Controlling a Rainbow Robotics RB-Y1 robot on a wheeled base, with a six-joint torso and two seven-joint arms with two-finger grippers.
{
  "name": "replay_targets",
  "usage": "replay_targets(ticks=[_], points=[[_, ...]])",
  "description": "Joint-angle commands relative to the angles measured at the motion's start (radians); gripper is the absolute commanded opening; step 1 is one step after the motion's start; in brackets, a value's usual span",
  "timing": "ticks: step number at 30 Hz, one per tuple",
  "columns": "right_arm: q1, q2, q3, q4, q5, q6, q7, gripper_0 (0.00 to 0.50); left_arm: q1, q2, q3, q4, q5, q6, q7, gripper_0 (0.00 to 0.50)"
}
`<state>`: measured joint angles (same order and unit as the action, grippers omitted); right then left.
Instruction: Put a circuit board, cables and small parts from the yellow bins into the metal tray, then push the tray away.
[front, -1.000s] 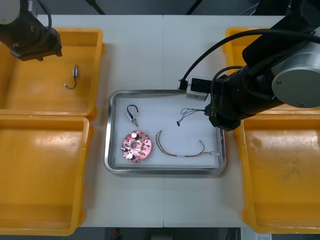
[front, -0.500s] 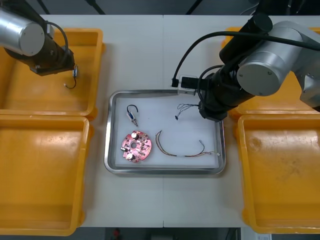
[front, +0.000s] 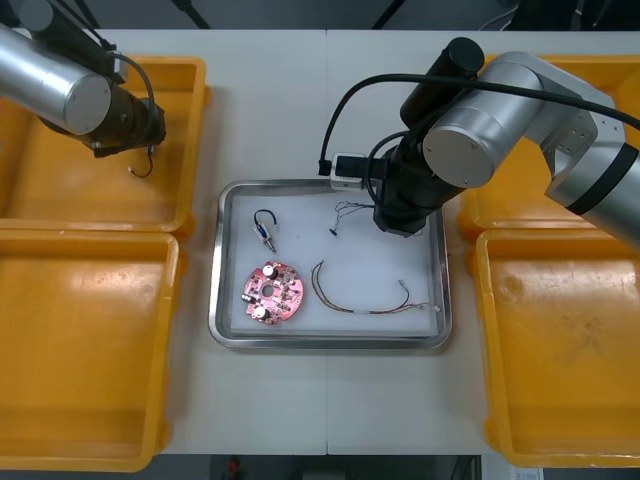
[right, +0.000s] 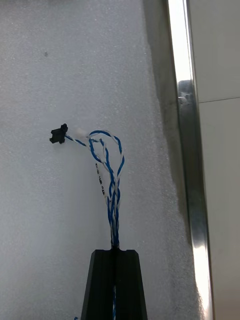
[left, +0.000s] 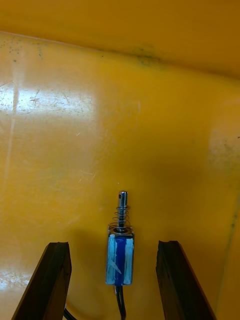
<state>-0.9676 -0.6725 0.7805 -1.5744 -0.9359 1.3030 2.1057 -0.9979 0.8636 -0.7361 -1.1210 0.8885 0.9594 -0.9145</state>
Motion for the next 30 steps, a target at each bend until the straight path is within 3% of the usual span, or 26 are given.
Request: replay_targets(ticks=[1, 2, 4, 6, 7, 9, 12, 14, 17, 19, 21, 22, 30], points=[[-0.045, 0.016, 0.026, -0.007, 0.003, -0.011, 0.03, 0.0, -0.048, -0.018, -0.008, 0.017, -0.019, -0.014, -0.027, 0.5], [-0.045, 0.014, 0.026, -0.007, 0.003, -0.011, 0.028, 0.0, -0.047, -0.021, -0.009, 0.017, -0.022, -0.014, -0.03, 0.5], [-0.045, 0.016, 0.026, -0.007, 0.0, -0.011, 0.028, 0.053, -0.047, -0.025, -0.022, 0.017, -0.029, -0.019, -0.029, 0.5], [-0.045, 0.016, 0.026, -0.007, -0.004, -0.011, 0.024, 0.194, -0.047, -0.029, -0.048, 0.02, -0.034, -0.047, -0.024, 0.5], [-0.045, 0.014, 0.026, -0.007, -0.004, -0.011, 0.022, 0.232, -0.047, -0.029, -0.055, 0.021, -0.034, -0.053, -0.023, 0.5], [-0.043, 0.011, 0.026, -0.007, -0.011, -0.011, 0.016, 0.377, -0.047, -0.031, -0.077, 0.026, -0.034, -0.077, -0.02, 0.5], [-0.045, 0.002, 0.025, -0.007, -0.029, -0.011, 0.008, 0.492, -0.047, -0.031, -0.08, 0.029, -0.037, -0.083, -0.017, 0.5], [-0.045, -0.007, 0.023, -0.007, -0.044, -0.01, 0.005, 0.5, -0.047, -0.031, -0.08, 0.03, -0.037, -0.083, -0.021, 0.5], [-0.045, -0.015, -0.004, -0.018, -0.058, 0.03, 0.004, 0.5, -0.047, -0.031, -0.083, 0.033, -0.042, -0.083, -0.023, 0.377], [-0.045, -0.016, -0.047, -0.044, -0.052, 0.102, 0.0, 0.5, -0.047, -0.032, -0.083, 0.036, -0.04, -0.085, -0.024, 0.134], [-0.045, -0.016, -0.079, -0.067, -0.046, 0.159, -0.003, 0.5, -0.047, -0.034, -0.083, 0.038, -0.04, -0.083, -0.026, 0.03], [-0.045, -0.016, -0.099, -0.079, -0.046, 0.191, -0.007, 0.5, -0.047, -0.034, -0.083, 0.04, -0.042, -0.083, -0.026, 0.0], [-0.02, -0.016, -0.239, -0.159, -0.046, 0.38, -0.121, 0.5, -0.047, -0.034, -0.083, 0.04, -0.048, -0.083, -0.034, 0.0]])
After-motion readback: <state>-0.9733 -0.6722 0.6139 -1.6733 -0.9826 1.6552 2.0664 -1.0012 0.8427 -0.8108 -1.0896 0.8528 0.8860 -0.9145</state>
